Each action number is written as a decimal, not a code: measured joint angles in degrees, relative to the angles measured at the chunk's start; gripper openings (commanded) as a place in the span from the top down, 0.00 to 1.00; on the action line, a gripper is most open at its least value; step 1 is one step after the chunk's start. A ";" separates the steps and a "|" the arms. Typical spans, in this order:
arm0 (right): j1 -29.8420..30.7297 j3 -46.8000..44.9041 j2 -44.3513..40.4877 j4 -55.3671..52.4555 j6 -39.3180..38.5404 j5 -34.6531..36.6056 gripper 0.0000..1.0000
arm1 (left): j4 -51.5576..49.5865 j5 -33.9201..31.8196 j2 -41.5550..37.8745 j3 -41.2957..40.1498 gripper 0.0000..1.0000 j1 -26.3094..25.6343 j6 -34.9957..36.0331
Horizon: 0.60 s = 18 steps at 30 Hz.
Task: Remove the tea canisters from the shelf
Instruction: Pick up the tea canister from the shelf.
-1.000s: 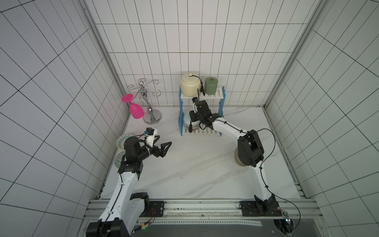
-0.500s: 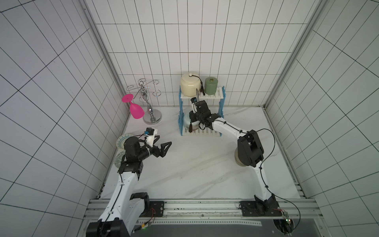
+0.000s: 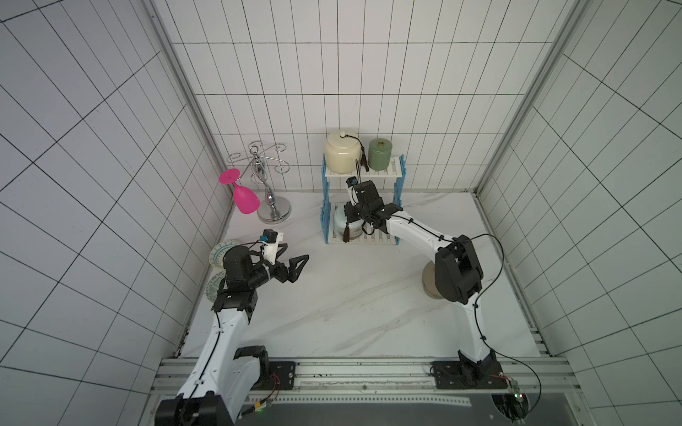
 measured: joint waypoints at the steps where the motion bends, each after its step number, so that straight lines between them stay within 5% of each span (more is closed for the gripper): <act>1: 0.02 -1.05 -1.22 -0.46 0.02 -0.13 1.00 | 0.02 0.00 0.00 0.00 0.01 -0.04 0.00; 18: 1.66 -23.61 -25.29 0.48 0.83 0.81 1.00 | 0.02 0.09 0.04 0.00 0.01 -0.37 0.00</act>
